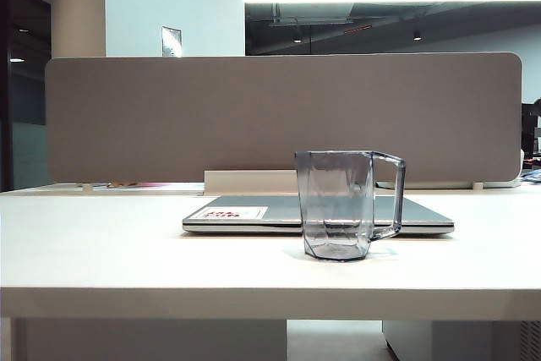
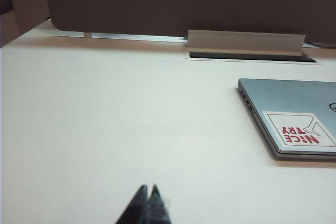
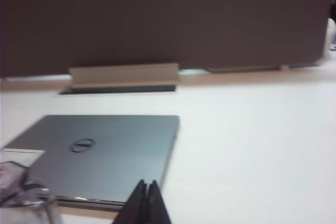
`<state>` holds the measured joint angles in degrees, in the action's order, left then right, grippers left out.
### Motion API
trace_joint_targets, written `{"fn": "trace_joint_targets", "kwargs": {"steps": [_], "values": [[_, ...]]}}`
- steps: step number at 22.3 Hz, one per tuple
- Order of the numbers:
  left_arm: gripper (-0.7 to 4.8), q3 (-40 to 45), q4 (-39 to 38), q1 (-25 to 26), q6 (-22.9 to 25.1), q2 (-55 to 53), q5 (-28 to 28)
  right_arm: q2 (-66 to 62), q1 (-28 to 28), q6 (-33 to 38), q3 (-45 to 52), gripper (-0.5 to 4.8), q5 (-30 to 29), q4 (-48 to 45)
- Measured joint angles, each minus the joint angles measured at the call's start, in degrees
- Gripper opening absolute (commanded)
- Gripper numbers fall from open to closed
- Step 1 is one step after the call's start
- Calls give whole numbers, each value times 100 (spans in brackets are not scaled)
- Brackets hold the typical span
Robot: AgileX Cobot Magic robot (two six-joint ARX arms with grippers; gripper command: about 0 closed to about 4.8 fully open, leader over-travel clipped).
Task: Pick up the water cup and place it on the side of the laptop close to you.
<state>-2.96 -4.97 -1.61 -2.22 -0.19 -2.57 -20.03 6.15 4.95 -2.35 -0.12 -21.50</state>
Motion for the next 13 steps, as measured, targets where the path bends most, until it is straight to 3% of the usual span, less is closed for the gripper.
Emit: {"fn": "trace_joint_targets", "kwargs": {"steps": [13], "values": [[-3,0,0,0,0,2,0,1884,-214,247,197,-2,-249,1674]]}}
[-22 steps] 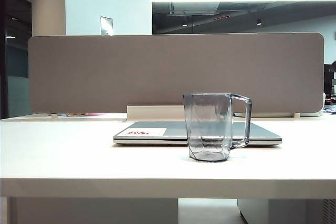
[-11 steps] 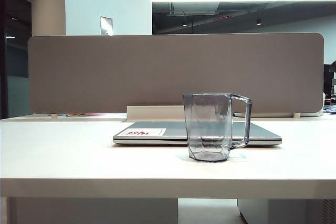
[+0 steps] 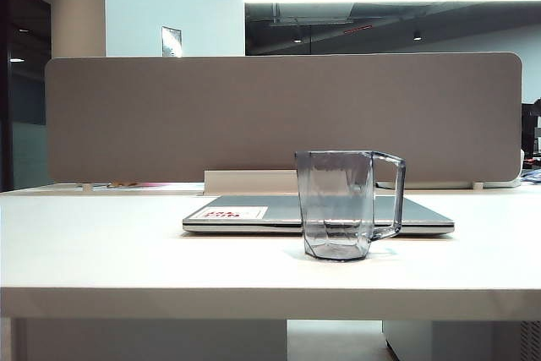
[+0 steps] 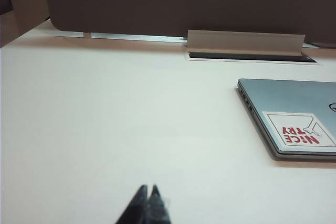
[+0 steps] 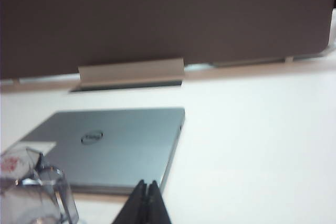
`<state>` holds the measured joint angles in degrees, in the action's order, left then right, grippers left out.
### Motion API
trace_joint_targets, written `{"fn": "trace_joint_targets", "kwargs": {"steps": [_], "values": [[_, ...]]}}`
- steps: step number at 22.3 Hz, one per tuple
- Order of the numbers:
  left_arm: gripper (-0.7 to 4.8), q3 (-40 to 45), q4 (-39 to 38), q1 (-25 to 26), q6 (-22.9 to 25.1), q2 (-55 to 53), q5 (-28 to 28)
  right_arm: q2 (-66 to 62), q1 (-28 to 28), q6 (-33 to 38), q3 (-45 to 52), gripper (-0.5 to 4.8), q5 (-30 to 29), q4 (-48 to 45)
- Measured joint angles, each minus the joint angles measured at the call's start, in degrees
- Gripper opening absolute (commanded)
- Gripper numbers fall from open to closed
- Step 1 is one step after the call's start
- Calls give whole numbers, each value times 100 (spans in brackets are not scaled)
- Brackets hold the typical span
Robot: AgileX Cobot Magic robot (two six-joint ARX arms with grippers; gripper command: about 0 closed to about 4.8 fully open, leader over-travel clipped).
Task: Pick up the water cup and place it on the side of the laptop close to you.
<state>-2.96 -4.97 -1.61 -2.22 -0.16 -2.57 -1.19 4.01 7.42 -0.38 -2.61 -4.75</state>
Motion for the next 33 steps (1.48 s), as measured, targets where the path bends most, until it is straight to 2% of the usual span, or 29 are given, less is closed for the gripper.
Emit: {"fn": "trace_joint_targets", "kwargs": {"steps": [9,15,19,33], "values": [[-3,0,0,0,0,0,0,111,-7,-13,0,-1,476,422],[-3,0,0,0,0,0,0,111,-4,-413,0,-2,503,734],[-3,0,0,0,0,0,0,111,-111,-542,0,-1,743,789],[-3,0,0,0,0,0,0,111,-153,-553,0,-1,664,811]]}}
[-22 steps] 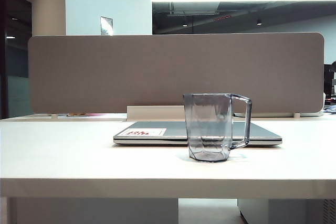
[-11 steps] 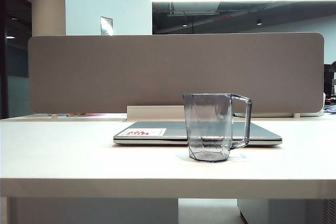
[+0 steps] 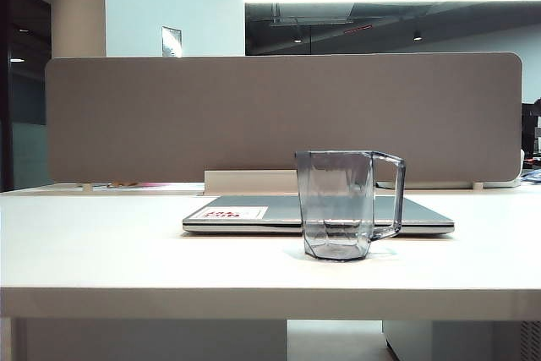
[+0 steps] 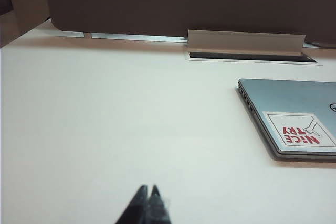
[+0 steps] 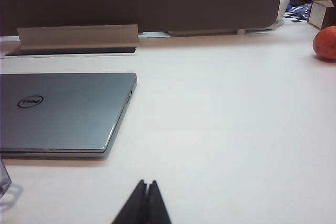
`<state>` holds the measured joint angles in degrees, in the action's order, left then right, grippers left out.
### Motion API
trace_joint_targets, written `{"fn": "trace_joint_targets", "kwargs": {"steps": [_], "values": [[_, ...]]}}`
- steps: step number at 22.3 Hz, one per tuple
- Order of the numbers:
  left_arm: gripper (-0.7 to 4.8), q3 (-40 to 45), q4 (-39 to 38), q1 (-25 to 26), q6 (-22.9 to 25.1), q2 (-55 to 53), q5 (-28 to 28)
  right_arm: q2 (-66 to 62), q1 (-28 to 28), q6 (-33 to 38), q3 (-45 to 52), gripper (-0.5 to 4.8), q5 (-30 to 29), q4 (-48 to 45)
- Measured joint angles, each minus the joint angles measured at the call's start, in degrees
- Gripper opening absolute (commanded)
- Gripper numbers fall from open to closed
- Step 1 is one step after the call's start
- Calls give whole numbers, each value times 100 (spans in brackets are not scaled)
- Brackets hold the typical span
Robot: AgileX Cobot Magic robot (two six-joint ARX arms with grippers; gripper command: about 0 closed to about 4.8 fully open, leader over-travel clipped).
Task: Pick up the water cup and place it on the side of the laptop close to you.
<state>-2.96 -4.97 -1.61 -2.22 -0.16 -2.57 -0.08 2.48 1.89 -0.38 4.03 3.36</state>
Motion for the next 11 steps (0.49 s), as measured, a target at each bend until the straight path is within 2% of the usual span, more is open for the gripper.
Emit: {"fn": "trace_joint_targets", "kwargs": {"steps": [11], "values": [[-3,0,0,0,0,0,0,0,0,0,0,-1,0,48]]}}
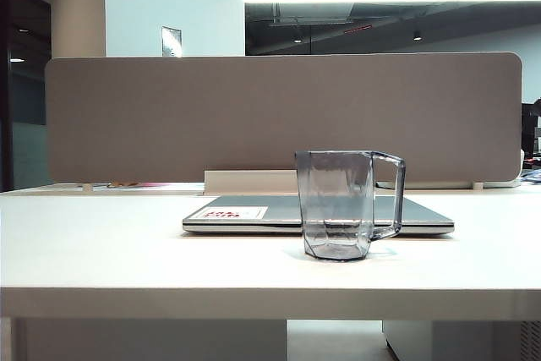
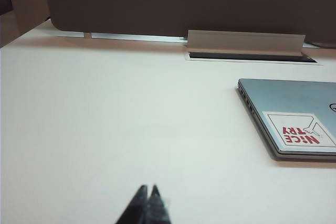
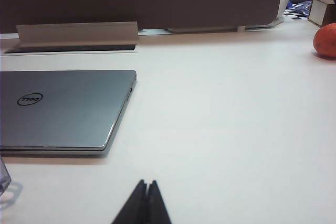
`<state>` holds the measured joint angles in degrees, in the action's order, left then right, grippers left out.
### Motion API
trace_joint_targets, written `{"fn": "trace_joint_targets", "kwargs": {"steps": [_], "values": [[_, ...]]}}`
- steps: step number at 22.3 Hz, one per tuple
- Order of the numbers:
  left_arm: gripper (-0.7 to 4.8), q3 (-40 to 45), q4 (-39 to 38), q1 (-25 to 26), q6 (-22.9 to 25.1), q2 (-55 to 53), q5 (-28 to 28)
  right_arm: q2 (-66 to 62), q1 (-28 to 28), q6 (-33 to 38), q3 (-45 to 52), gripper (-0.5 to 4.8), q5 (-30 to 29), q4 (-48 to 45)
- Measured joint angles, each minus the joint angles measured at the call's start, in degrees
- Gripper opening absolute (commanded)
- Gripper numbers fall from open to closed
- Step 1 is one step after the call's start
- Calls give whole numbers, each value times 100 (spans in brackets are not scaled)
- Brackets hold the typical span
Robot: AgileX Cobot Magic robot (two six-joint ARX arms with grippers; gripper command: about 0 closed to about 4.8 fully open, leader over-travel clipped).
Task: Pick up the water cup and place it on the side of the laptop close to you.
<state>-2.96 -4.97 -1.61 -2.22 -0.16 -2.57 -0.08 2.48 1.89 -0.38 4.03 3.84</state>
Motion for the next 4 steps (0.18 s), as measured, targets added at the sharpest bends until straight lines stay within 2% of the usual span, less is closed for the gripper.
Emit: {"fn": "trace_joint_targets", "kwargs": {"steps": [4], "values": [[-3,0,0,0,0,-2,0,0,0,0,0,-1,0,0]]}}
